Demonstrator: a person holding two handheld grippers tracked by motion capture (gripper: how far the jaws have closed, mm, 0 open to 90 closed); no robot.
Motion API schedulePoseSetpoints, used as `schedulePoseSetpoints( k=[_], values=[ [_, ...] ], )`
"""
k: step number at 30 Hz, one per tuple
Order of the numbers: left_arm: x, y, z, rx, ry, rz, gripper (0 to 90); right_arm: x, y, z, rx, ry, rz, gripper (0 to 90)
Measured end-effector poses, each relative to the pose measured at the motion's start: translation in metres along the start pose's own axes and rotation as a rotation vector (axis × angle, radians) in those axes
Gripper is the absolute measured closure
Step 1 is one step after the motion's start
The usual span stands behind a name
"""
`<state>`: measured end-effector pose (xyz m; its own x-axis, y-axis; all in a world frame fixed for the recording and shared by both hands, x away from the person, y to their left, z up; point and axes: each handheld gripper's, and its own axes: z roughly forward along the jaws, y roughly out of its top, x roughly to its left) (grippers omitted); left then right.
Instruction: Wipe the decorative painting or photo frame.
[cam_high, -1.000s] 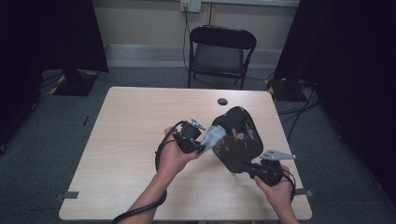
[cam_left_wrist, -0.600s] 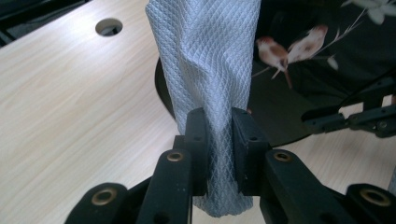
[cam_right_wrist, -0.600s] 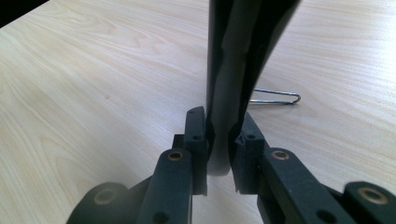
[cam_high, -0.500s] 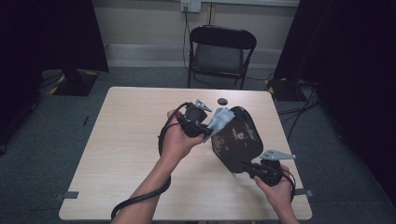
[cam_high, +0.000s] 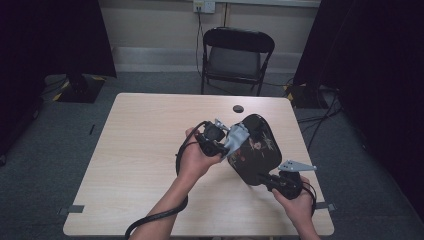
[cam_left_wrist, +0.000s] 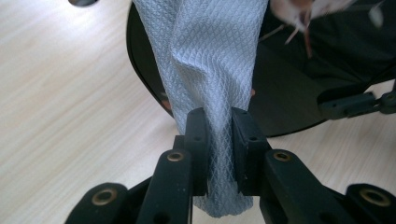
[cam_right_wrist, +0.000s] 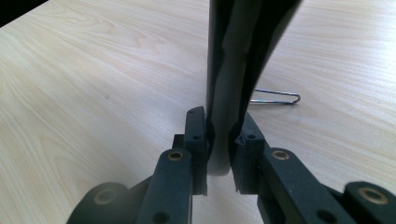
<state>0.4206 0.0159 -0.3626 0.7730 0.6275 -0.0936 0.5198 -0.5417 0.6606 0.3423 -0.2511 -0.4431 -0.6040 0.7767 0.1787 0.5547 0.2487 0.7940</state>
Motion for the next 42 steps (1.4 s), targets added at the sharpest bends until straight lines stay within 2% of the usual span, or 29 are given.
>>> schedulePoseSetpoints(
  k=[2,13,25,28,32,36,42],
  values=[
    [0.0,-0.005,0.005,0.01,-0.003,-0.016,78.4,0.0,0.0,0.0,0.0,-0.001,0.001,79.0],
    [0.0,-0.031,0.033,0.06,-0.016,-0.039,78.3,0.0,0.0,0.0,0.0,-0.001,-0.002,78.9],
    [-0.002,-0.06,0.061,0.12,-0.037,-0.059,78.4,0.0,0.0,0.0,-0.001,-0.001,-0.003,79.0],
    [-0.004,-0.066,0.067,0.144,-0.032,-0.051,78.4,0.0,0.0,0.0,-0.001,-0.001,-0.003,78.9],
    [-0.006,-0.071,0.072,0.167,-0.028,-0.042,78.4,0.0,0.0,0.0,-0.002,-0.002,-0.003,78.9],
    [-0.006,-0.075,0.073,0.167,-0.032,-0.048,78.4,0.0,0.0,0.0,-0.002,-0.002,-0.003,78.9],
    [-0.005,-0.071,0.061,0.159,-0.029,-0.048,78.4,0.0,0.0,0.0,-0.002,-0.002,-0.002,78.9]
  ],
)
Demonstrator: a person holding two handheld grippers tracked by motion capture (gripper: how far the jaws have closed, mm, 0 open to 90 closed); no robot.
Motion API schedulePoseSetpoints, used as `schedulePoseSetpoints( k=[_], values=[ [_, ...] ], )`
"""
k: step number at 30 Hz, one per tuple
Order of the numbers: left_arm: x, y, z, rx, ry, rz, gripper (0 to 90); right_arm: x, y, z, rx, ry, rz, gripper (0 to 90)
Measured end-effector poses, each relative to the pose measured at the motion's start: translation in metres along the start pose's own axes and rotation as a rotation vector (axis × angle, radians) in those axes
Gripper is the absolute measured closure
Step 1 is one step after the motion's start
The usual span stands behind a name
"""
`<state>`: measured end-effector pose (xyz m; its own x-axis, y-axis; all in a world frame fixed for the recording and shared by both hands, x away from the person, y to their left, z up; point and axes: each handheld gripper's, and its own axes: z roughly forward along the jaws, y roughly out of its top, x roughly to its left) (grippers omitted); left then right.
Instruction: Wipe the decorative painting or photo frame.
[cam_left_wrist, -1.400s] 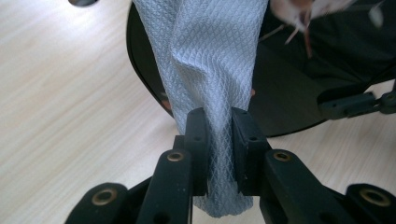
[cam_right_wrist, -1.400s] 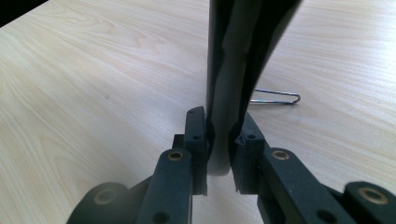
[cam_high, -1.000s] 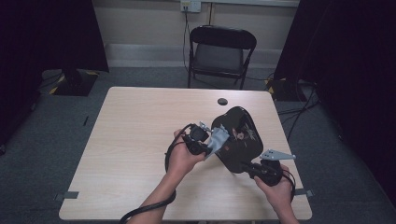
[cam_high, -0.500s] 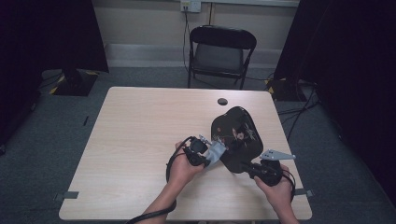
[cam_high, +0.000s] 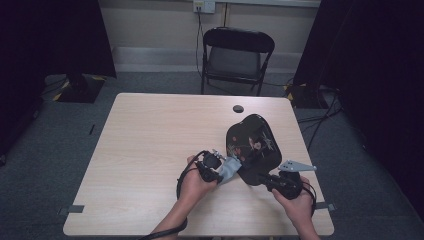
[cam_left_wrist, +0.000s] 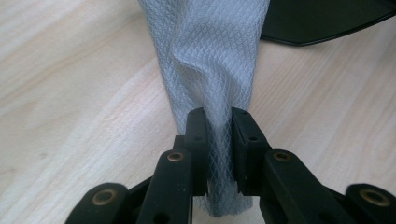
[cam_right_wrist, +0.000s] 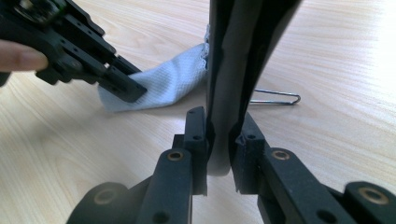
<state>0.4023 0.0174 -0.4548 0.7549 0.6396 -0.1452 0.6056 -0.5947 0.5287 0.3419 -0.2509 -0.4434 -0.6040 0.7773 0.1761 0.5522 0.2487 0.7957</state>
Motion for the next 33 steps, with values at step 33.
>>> schedulePoseSetpoints(
  k=[33],
  values=[
    [-0.006,0.095,-0.123,-0.27,0.077,0.068,78.4,0.0,0.0,0.0,0.001,-0.001,0.001,78.9]
  ],
)
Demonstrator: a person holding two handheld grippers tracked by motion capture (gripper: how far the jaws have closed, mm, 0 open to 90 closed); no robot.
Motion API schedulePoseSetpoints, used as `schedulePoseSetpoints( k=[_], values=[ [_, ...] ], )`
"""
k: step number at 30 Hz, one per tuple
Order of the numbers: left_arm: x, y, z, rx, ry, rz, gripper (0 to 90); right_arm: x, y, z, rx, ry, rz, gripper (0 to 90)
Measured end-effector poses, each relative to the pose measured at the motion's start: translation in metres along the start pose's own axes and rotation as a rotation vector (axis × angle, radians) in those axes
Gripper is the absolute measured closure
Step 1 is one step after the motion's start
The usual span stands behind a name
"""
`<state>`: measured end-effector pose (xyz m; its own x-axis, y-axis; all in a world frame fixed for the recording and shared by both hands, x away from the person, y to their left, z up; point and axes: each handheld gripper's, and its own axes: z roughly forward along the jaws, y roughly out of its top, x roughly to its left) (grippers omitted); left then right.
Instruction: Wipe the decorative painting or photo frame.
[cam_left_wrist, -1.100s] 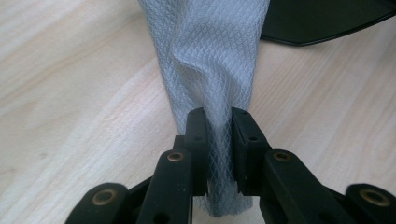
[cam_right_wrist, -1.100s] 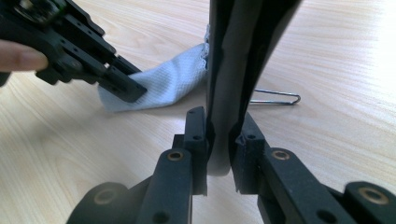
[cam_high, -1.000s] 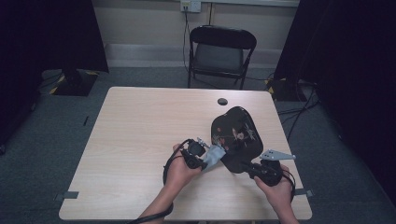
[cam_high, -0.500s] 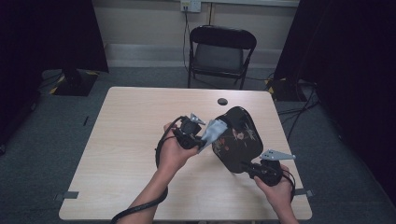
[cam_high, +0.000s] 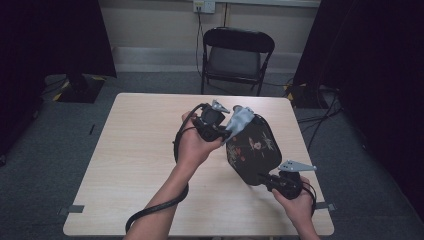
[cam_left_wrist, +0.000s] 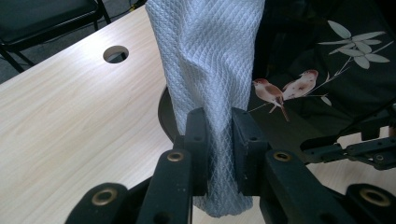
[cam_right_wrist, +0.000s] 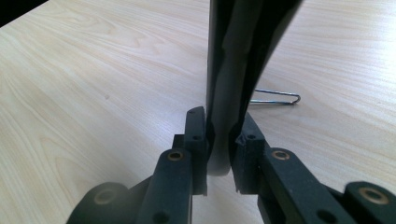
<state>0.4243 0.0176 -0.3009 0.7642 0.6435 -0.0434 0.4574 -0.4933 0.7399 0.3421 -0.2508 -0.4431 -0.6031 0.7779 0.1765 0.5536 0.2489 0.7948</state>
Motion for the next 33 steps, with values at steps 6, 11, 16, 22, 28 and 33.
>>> schedulePoseSetpoints(
  k=[6,11,16,22,28,33],
  values=[
    [0.001,-0.009,0.014,0.009,-0.008,-0.013,78.4,0.0,0.0,0.0,0.0,0.0,-0.003,78.8],
    [0.003,-0.018,0.023,0.03,-0.011,-0.029,78.4,0.0,0.0,0.0,0.002,0.001,-0.004,78.9],
    [0.003,-0.026,0.029,0.04,-0.008,-0.026,78.4,0.0,0.0,0.0,0.001,0.0,-0.005,78.9],
    [0.003,-0.041,0.038,0.06,-0.013,-0.049,78.4,0.0,0.0,0.0,0.002,-0.001,-0.006,78.9],
    [0.0,-0.059,0.053,0.1,-0.037,-0.057,78.5,0.0,0.0,0.0,0.004,-0.001,-0.005,78.9],
    [-0.002,-0.074,0.064,0.121,-0.042,-0.071,78.4,0.0,0.0,0.0,0.003,-0.001,-0.008,78.8]
  ],
)
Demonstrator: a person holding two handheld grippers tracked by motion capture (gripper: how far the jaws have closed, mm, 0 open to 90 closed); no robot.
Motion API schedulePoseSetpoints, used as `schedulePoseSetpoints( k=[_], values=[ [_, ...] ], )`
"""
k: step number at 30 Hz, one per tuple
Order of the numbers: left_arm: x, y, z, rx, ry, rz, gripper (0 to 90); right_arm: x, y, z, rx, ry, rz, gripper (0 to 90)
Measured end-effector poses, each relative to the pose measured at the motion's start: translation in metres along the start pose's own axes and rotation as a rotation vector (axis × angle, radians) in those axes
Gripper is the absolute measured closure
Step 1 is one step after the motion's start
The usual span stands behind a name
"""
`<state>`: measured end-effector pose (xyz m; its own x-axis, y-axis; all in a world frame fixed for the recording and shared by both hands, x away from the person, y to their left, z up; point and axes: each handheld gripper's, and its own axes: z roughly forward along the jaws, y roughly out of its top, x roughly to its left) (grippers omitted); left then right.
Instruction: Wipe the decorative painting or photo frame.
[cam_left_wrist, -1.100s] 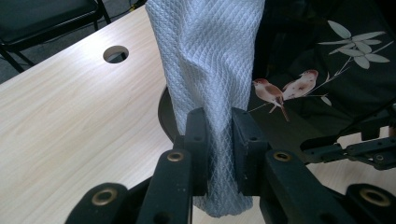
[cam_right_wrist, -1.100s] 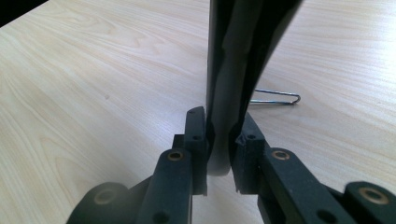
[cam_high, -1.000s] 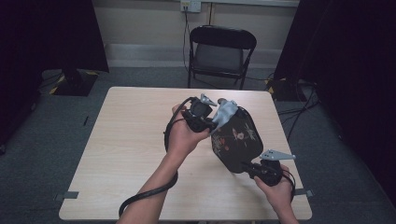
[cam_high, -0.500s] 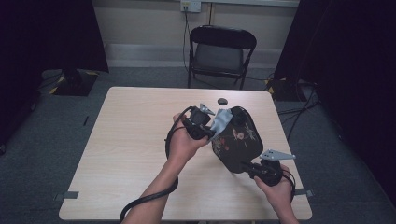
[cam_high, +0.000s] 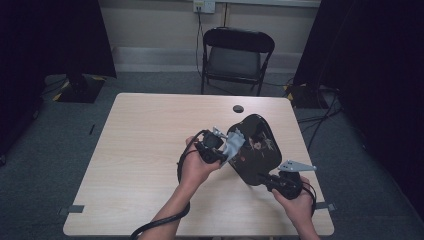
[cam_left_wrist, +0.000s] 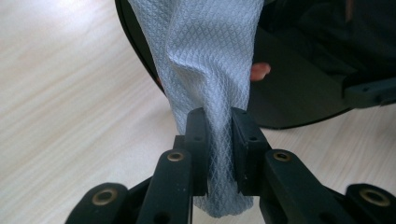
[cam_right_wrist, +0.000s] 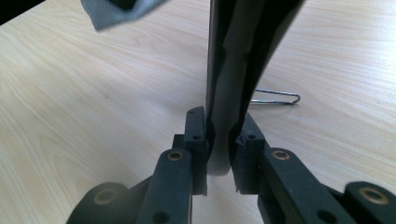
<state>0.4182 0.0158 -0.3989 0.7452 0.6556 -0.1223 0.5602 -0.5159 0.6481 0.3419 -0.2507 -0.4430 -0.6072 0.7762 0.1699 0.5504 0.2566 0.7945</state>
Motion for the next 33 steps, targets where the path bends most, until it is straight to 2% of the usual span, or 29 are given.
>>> schedulePoseSetpoints(
  k=[10,23,29,33],
  values=[
    [-0.003,-0.027,0.026,0.077,-0.005,-0.011,78.5,0.001,0.0,0.0,0.002,-0.002,0.001,78.7],
    [-0.003,-0.045,0.045,0.158,0.002,-0.012,78.5,0.002,0.001,-0.003,-0.009,0.003,0.002,77.3],
    [-0.003,-0.047,0.043,0.164,0.0,-0.02,78.5,0.003,0.004,-0.01,-0.02,0.002,0.006,77.0],
    [0.0,-0.046,0.034,0.143,0.0,-0.029,78.6,0.004,0.004,-0.012,-0.024,-0.005,0.014,78.9]
  ],
)
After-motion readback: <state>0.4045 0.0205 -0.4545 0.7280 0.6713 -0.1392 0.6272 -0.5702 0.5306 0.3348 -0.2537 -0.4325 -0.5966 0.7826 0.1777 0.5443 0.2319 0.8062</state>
